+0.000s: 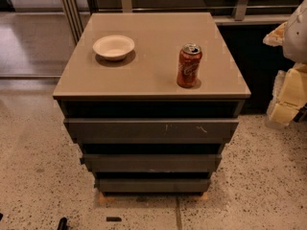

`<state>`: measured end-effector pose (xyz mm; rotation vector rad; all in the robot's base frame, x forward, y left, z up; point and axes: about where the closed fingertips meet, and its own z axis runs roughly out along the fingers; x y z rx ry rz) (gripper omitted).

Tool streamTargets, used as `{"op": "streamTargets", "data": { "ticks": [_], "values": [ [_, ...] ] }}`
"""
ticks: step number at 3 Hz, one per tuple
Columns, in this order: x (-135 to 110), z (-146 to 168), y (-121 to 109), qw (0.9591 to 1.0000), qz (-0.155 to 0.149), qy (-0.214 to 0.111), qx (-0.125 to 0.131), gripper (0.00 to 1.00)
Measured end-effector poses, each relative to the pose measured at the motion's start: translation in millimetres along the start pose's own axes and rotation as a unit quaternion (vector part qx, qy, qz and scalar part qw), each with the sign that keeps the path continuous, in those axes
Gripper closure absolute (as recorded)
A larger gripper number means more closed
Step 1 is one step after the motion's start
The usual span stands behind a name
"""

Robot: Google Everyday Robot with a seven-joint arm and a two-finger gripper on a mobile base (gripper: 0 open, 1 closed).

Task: Open top drawer

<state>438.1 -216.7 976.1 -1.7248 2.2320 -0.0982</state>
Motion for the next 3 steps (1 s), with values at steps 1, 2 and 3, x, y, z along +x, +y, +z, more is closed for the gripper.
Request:
{"op": "streamTargets", "data": {
  "ticks": [1,2,3],
  "values": [
    [0,0,0,1.0,0.0,0.0,0.0,0.0],
    [-1,28,8,0.9998,-0.004,-0.017,-0.004,0.0],
    [-10,98,30,0.9979,-0.012,-0.055,-0.031,0.0]
  ]
}}
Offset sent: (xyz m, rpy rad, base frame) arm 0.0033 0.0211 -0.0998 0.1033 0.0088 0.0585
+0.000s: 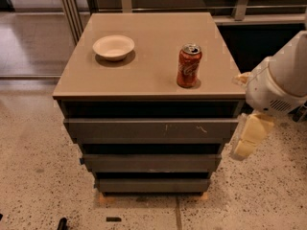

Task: Open top drawer

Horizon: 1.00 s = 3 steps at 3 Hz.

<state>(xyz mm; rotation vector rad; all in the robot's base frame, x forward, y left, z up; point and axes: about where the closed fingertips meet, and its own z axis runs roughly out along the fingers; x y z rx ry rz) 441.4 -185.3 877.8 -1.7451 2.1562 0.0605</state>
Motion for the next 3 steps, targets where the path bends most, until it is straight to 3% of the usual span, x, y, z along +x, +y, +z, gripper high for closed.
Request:
{"op": "streamTargets", "data": {
  "ticks": [1,2,3],
  "values": [
    [-7,83,12,0.9989,-0.003,-0.043,-0.02,0.0],
    [-7,85,12,0.9988,-0.004,-0.043,-0.022,0.0],
    [-1,114,17,0.9983,-0.015,-0.043,-0.038,0.0]
  ]
}}
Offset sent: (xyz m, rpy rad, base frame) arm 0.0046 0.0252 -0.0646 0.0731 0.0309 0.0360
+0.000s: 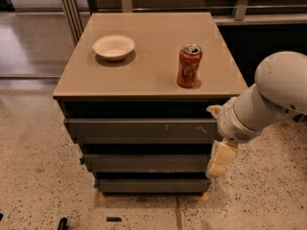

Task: Open top drawer

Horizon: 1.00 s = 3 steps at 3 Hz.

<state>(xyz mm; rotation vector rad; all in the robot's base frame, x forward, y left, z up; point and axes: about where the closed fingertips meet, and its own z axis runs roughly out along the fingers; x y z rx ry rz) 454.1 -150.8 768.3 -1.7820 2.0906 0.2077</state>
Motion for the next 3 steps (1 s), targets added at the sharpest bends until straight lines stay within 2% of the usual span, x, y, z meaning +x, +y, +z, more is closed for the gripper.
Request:
{"op": "streamTargets", "data": {
  "ticks": [1,2,3],
  "values": [
    [8,39,-2,0.9999,-0.007,-0.009,-0.008,0.0],
    [8,70,-12,0.9996,-0.015,-0.023,-0.003,0.0],
    [6,87,-25,0.999,-0.026,-0.032,0.016,0.0]
  ]
}}
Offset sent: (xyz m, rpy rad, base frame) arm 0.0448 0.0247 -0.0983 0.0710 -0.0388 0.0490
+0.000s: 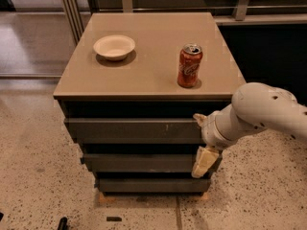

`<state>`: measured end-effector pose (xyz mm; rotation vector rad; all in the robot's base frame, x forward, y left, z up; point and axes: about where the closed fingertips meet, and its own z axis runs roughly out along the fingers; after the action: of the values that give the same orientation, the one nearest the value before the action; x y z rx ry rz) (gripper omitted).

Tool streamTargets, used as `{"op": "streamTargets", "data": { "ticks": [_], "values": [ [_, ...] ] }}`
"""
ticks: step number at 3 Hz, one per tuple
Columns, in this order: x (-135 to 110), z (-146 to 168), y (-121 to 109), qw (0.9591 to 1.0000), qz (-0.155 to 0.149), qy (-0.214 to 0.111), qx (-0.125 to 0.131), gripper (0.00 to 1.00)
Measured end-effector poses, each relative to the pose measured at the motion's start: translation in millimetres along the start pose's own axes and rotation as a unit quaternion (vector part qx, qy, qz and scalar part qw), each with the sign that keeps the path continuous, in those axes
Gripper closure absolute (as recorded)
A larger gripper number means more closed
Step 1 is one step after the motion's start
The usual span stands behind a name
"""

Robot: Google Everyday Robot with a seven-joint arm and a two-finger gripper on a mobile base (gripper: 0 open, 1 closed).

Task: Open top drawer

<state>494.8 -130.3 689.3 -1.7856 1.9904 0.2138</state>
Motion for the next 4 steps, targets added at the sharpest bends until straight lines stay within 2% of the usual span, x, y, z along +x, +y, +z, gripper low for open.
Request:
{"op": "streamTargets", "data": {
  "ticks": [1,2,4],
  "values": [
    [1,16,-21,0.9998,-0.012,-0.001,0.018,0.0],
    [0,29,-33,0.9996,-0.02,0.003,0.018,0.0],
    [3,60,-49,0.9992,-0.021,0.027,-0.022,0.0]
  ]
}}
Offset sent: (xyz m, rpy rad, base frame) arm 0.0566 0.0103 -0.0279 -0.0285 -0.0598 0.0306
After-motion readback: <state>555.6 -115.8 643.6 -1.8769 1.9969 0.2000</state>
